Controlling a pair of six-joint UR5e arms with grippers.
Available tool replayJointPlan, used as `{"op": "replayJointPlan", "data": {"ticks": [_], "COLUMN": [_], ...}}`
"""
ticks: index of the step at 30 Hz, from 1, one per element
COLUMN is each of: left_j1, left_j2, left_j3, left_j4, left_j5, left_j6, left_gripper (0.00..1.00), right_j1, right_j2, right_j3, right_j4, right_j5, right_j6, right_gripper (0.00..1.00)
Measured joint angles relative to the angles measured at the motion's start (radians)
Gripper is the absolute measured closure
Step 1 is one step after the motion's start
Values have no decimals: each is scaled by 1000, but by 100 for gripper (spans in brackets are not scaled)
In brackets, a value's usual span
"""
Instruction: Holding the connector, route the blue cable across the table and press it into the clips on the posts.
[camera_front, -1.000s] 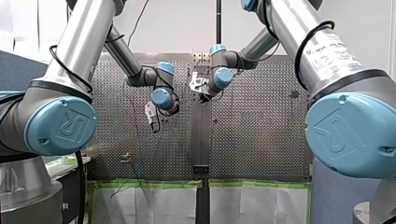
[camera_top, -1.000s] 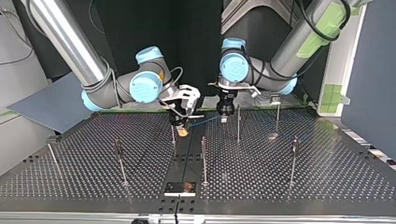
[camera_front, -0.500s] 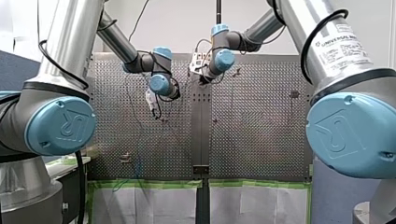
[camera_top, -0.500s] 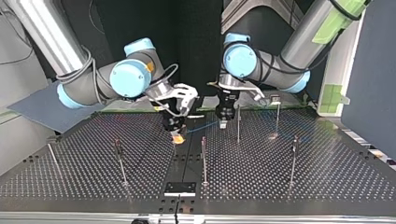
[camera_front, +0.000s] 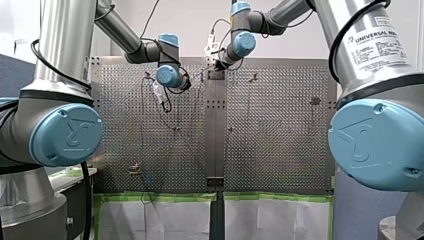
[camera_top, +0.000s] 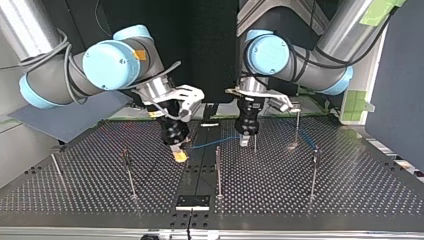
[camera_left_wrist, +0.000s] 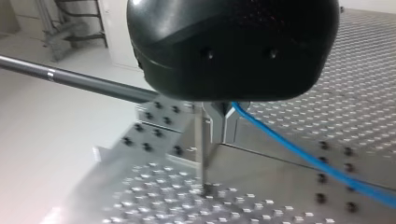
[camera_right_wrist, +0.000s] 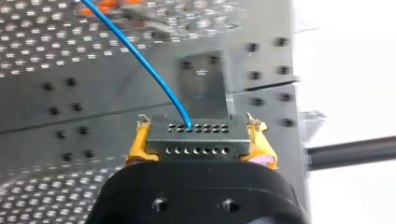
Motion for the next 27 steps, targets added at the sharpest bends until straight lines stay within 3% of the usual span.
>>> {"op": "replayJointPlan", "data": {"ticks": [9, 14, 21, 27], "left_j1": [14, 15, 20, 28], "left_j2": [59, 60, 54, 16], "left_j3": [19, 23, 21, 21], "left_j4": [11, 24, 24, 25], "left_j5": [39, 66, 69, 70], "left_j6": [0, -7, -12, 8], "left_gripper": [100, 100, 100, 100], "right_j1": [-6, -7, -13, -24], "right_j2": [-55, -35, 8, 25], "right_j3": [24, 35, 44, 45], "right_j4": [-3, -3, -5, -9], "right_j5": [1, 1, 2, -1], "right_j6": [-14, -24, -29, -28], "right_gripper": [100, 100, 100, 100]}}
